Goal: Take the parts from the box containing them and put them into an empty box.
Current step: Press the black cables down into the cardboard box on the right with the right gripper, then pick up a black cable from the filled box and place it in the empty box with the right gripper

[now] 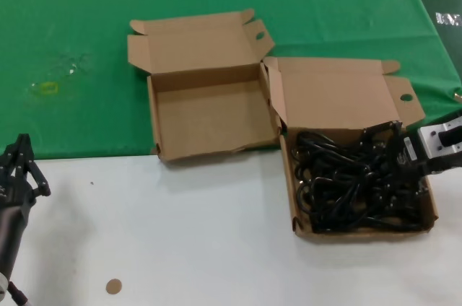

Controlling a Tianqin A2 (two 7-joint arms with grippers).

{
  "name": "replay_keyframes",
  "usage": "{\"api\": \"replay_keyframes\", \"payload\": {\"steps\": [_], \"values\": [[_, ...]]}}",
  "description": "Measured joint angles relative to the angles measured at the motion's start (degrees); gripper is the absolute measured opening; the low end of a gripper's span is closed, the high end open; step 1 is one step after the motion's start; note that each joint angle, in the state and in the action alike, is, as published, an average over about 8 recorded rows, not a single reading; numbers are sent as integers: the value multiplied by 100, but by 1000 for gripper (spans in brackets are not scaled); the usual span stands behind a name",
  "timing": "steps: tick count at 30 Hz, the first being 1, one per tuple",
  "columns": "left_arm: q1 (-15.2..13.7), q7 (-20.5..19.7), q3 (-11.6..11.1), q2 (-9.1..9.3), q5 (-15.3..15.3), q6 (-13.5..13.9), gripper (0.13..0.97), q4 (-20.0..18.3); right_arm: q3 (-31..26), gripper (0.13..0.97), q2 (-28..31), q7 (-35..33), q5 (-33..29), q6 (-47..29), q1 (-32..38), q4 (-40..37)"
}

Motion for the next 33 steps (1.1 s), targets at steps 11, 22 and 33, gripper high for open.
{"api": "replay_keyframes", "payload": {"steps": [11, 22, 33], "values": [[0, 0, 0, 0, 0, 0, 152, 0, -16, 428, -43, -32, -153, 18, 49, -93], [0, 0, 0, 0, 0, 0, 152, 0, -6, 289, -46, 35, -241, -42, 194, -123], [0, 0, 0, 0, -1, 0, 152, 0, 44, 229, -122, 351, -286, -233, 693, 38]]}}
